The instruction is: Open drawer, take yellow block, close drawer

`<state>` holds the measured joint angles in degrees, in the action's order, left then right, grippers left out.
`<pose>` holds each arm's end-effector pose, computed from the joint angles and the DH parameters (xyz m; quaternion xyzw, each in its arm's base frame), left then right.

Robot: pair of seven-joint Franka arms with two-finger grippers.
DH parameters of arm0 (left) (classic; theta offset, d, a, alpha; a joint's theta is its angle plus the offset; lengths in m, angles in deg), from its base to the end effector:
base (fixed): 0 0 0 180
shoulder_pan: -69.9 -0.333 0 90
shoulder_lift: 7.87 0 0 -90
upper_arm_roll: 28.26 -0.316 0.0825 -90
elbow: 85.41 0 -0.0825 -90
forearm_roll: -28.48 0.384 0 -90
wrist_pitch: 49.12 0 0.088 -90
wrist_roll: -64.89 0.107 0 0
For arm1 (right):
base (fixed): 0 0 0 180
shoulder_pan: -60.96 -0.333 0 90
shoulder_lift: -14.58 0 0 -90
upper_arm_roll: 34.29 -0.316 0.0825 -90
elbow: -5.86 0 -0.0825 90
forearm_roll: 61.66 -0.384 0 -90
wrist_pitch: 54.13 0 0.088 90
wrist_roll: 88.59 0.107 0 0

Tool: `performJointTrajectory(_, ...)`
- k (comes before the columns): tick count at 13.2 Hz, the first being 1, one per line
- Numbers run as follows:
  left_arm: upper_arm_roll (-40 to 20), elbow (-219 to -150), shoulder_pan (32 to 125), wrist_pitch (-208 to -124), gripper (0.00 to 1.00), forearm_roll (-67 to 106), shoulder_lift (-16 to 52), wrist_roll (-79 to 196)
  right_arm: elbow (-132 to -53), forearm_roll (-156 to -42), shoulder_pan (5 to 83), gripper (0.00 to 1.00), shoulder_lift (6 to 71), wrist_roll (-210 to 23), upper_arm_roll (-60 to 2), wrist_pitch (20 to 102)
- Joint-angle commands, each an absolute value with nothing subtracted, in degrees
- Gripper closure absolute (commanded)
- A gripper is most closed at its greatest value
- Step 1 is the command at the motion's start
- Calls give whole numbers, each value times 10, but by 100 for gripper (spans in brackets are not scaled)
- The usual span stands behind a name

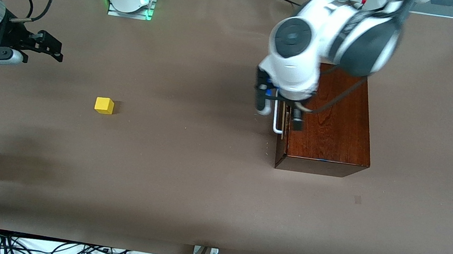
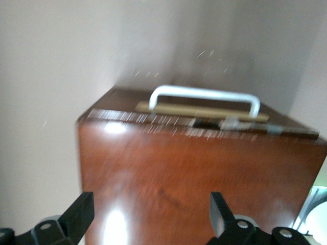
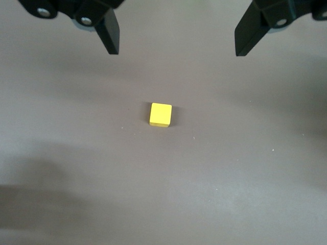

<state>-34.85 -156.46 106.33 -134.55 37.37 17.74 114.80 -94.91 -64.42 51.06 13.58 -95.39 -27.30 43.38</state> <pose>0.5796 -0.3305 0.5014 -0.7570 0.6382 0.1121 0.0844 0.5522 0.0322 0.5562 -0.9962 -0.0810 0.0189 0.0255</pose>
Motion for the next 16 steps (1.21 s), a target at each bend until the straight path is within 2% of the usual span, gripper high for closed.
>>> performJointTrajectory(1,-355,-1505,1018,-1303,0,381,183,1147,-934,-625,509,0,132,-964,-273,418)
performJointTrajectory(3,-361,-1469,958,-1259,0,379,186,1148,-914,-622,506,0,145,-962,-274,404)
performJointTrajectory(6,-407,-1457,949,-1265,0,377,179,1140,-877,-612,511,0,157,-967,-271,375)
performJointTrajectory(8,-414,-1479,934,-1277,0,374,150,1124,-871,-606,509,0,164,-964,-271,374)
performJointTrajectory(11,-414,-1589,894,-1322,0,333,66,1090,-866,-603,507,0,166,-964,-273,380)
performJointTrajectory(16,-410,-1801,799,-1403,0,243,-70,859,-865,-604,502,0,165,-963,-275,380)
